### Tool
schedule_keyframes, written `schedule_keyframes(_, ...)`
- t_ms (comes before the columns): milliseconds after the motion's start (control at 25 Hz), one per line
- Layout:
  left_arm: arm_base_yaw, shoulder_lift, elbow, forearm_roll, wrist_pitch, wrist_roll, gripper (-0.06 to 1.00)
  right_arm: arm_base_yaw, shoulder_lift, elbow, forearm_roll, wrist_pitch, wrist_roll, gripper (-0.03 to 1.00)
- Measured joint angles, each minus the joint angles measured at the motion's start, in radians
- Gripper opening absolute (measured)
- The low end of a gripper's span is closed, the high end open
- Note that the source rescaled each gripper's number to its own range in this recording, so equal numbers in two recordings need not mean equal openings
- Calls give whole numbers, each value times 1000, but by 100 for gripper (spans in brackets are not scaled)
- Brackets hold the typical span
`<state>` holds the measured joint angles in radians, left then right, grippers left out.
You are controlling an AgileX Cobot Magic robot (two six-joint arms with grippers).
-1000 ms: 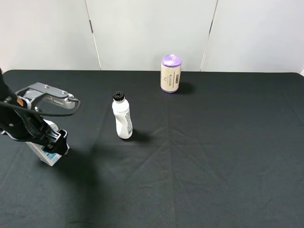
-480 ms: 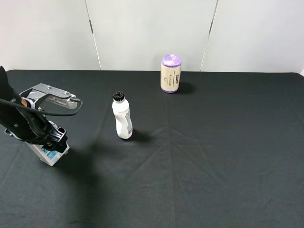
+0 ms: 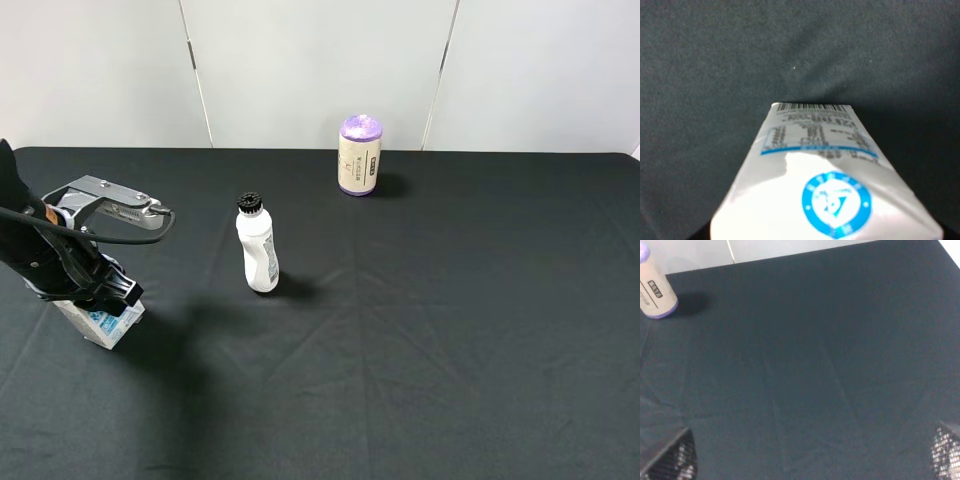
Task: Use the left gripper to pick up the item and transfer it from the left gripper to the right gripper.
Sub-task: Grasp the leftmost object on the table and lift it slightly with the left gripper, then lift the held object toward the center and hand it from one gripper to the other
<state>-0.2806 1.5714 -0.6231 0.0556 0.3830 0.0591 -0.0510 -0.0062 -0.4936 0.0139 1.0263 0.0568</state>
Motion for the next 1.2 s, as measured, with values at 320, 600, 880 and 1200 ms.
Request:
schedule_keyframes(320, 0, 0, 0, 0, 0, 0, 0, 0, 0, 0, 0, 0, 0, 100)
schedule_keyframes(600, 0, 0, 0, 0, 0, 0, 0, 0, 0, 0, 0, 0, 0, 100)
schedule_keyframes(880, 0, 2, -48, 0, 105, 0, 0, 0, 0, 0, 0, 0, 0, 100)
schedule_keyframes(1200, 0, -57, -118, 0, 220, -1, 0, 0, 0, 0, 0, 0, 0, 100)
